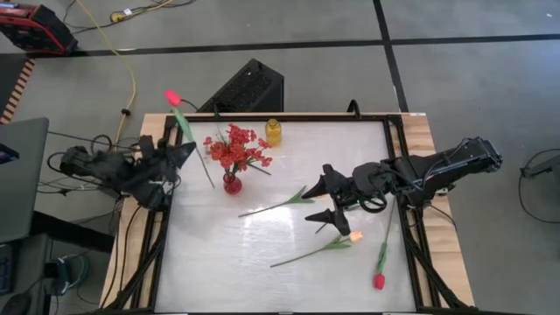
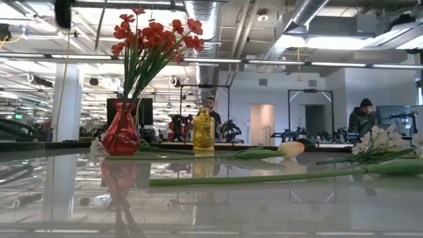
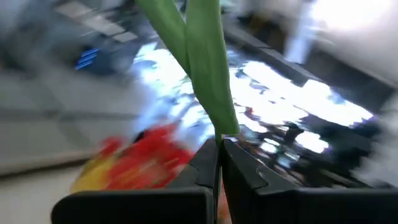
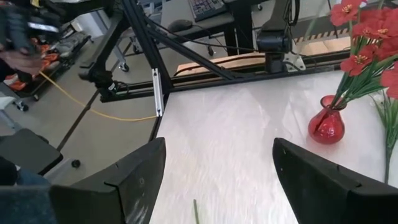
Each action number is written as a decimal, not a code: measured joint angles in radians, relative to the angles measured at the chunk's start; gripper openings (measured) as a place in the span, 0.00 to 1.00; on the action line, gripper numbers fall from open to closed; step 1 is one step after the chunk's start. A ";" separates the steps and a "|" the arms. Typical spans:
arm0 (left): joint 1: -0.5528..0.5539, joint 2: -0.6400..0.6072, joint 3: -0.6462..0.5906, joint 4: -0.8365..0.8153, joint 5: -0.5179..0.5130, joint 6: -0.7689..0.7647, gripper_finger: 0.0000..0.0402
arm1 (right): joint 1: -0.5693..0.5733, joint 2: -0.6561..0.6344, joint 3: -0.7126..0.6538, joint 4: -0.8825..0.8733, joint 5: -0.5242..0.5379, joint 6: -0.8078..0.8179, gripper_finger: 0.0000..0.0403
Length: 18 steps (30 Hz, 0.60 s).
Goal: Sort flowers into vase by color
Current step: Put the left red tulip into the red flower vase
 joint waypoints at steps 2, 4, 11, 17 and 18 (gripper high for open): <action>0.000 0.014 0.000 0.109 0.146 0.145 0.00 | 0.000 0.000 0.000 0.000 0.000 0.000 0.80; 0.000 0.036 -0.001 0.172 0.284 0.236 0.00 | 0.000 0.000 0.000 0.000 0.001 0.000 0.80; -0.001 0.137 -0.002 0.255 0.507 0.387 0.00 | -0.004 0.000 0.000 0.000 0.002 0.000 0.80; 0.000 0.205 -0.002 0.238 0.513 0.508 0.00 | -0.013 0.000 0.000 0.000 0.005 0.000 0.80; 0.000 0.210 -0.002 0.239 0.518 0.521 0.00 | -0.017 0.000 0.000 0.001 0.005 0.000 0.80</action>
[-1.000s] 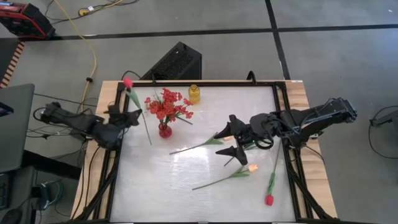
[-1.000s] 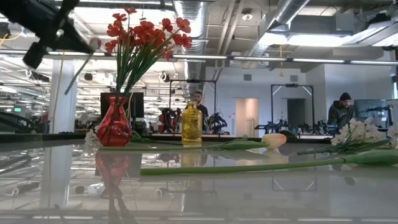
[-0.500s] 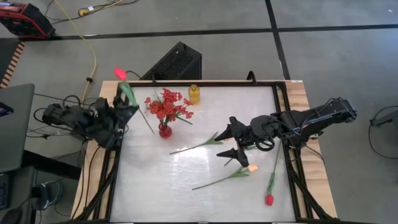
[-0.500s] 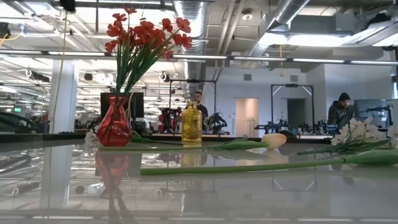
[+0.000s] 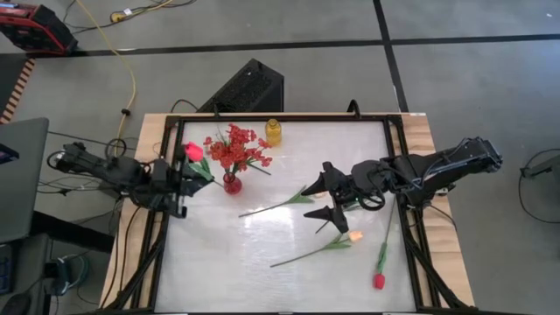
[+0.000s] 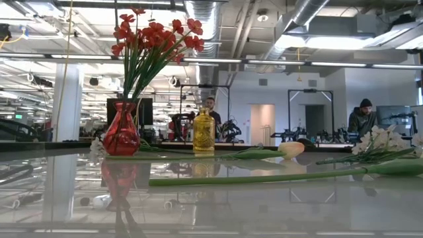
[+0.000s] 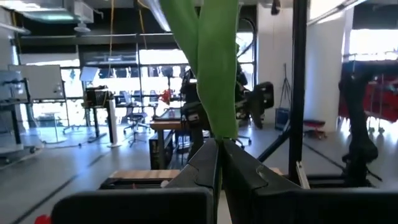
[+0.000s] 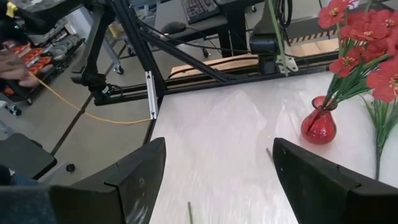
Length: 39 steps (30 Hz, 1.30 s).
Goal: Sort flowers into vase by color
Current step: Put the left red tulip into the red flower vase
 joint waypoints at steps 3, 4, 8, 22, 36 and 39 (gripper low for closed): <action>0.000 0.006 0.000 -0.009 0.015 0.025 0.00 | 0.000 0.000 0.000 0.000 0.000 0.000 0.80; 0.000 0.006 -0.003 -0.017 0.014 0.031 0.00 | 0.000 0.000 0.000 0.000 0.000 0.000 0.80; 0.000 0.005 -0.041 -0.013 -0.033 0.055 0.00 | 0.000 0.000 0.000 0.000 0.000 0.001 0.80; 0.003 0.005 -0.210 0.180 -0.245 0.178 0.00 | 0.000 0.000 0.000 0.024 0.004 0.002 0.80; 0.084 0.005 -0.359 0.351 -0.181 0.164 0.00 | -0.034 0.000 0.000 0.045 0.004 0.059 0.80; 0.104 0.005 -0.376 0.350 -0.158 0.112 0.00 | -0.033 0.000 0.000 0.041 0.004 0.048 0.80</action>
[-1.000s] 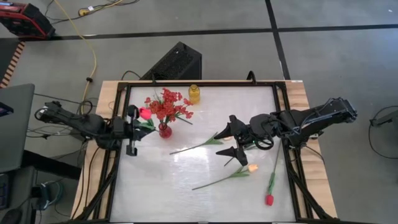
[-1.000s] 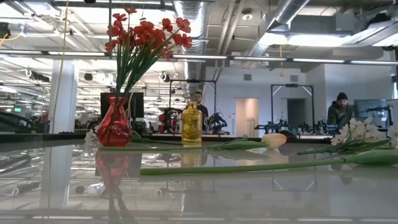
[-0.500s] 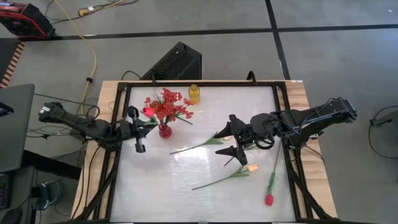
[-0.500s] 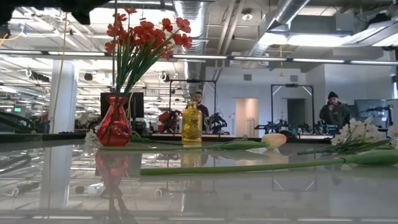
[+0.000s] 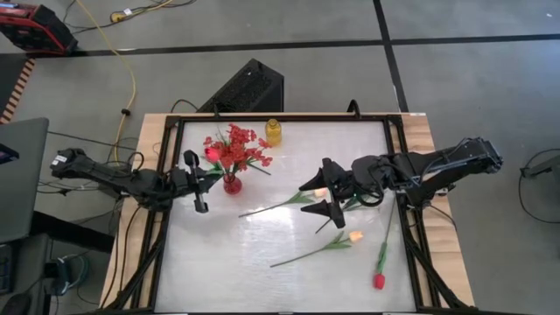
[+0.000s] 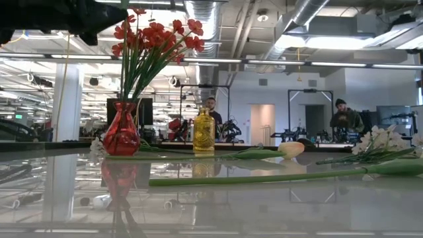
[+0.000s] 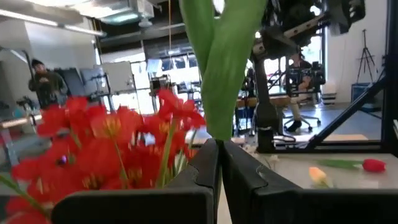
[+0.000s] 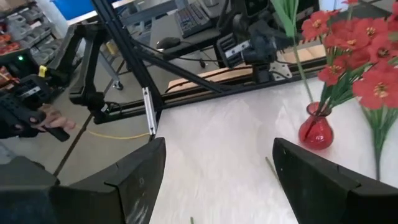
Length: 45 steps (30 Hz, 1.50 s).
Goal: Sort flowers into vase by color
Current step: Put the left red tulip into the red flower vase
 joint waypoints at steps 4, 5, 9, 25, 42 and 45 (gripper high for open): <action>0.012 0.000 -0.010 -0.013 0.017 -0.073 0.00 | -0.001 0.000 0.000 -0.003 0.000 -0.004 0.80; 0.013 0.000 -0.011 -0.013 0.013 -0.087 0.00 | -0.001 0.000 0.000 -0.004 0.000 -0.004 0.80; 0.014 0.000 -0.011 -0.028 -0.041 -0.111 0.00 | 0.000 0.000 0.000 -0.006 0.000 -0.023 0.80; 0.014 0.000 -0.012 -0.221 -0.116 -0.246 0.18 | 0.043 0.000 0.000 -0.165 -0.002 -0.030 0.80; 0.011 -0.011 -0.008 -0.244 -0.061 -0.359 0.18 | 0.068 0.000 0.000 -0.476 -0.278 -0.072 0.80; 0.011 -0.034 0.022 -0.267 -0.062 -0.351 0.18 | 0.109 0.000 0.000 -0.667 -0.304 -0.206 0.80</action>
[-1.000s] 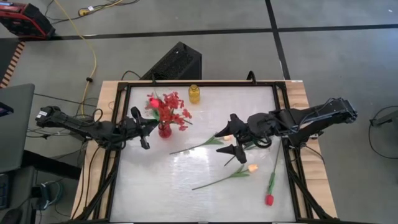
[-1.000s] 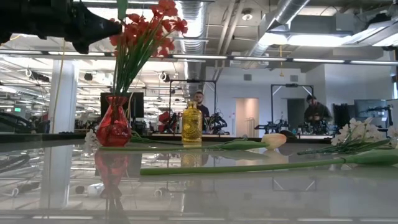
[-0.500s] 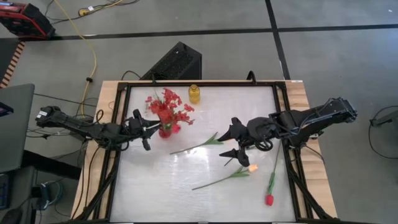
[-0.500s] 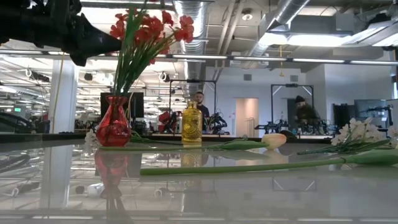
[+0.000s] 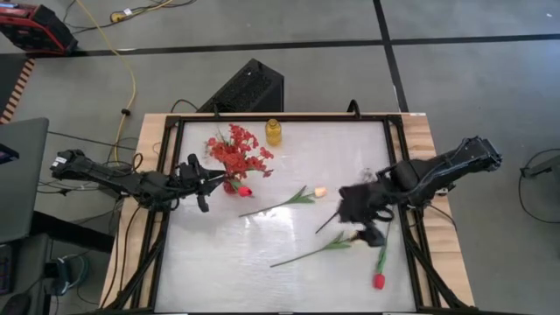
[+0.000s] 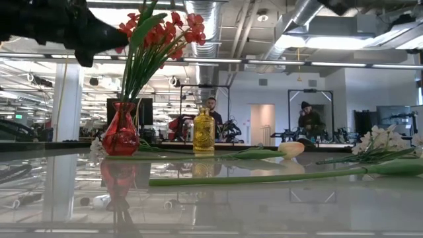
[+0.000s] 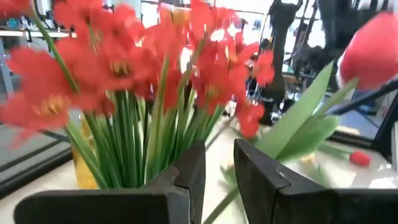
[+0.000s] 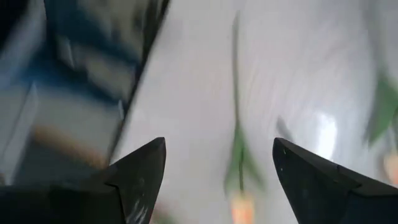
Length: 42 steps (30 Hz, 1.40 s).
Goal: Sort flowers into vase by color
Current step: Put the left red tulip into the red flower vase, then put the red tulip into the red flower vase
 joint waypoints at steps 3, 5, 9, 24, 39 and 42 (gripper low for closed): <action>-0.003 -0.033 0.041 -0.114 0.031 -0.002 0.18 | 0.042 0.000 -0.012 -0.152 0.005 -0.123 0.80; -0.015 -0.046 0.080 -0.238 0.074 -0.043 0.18 | 0.063 0.000 -0.035 -0.202 0.008 -0.135 0.80; -0.046 -0.045 0.147 -0.505 0.159 -0.203 0.18 | 0.119 0.000 -0.108 -0.218 -0.008 -0.139 0.80; -0.215 0.195 0.178 -0.541 0.347 -0.502 0.18 | 0.398 0.000 -0.403 -0.037 -0.010 -0.184 0.80; -0.255 0.460 0.178 -0.358 0.331 -0.564 0.18 | 0.556 0.208 -0.460 0.035 0.124 -0.140 0.70; -0.255 0.460 0.178 -0.355 0.330 -0.587 0.18 | 0.570 0.296 -0.455 0.061 0.132 -0.131 0.70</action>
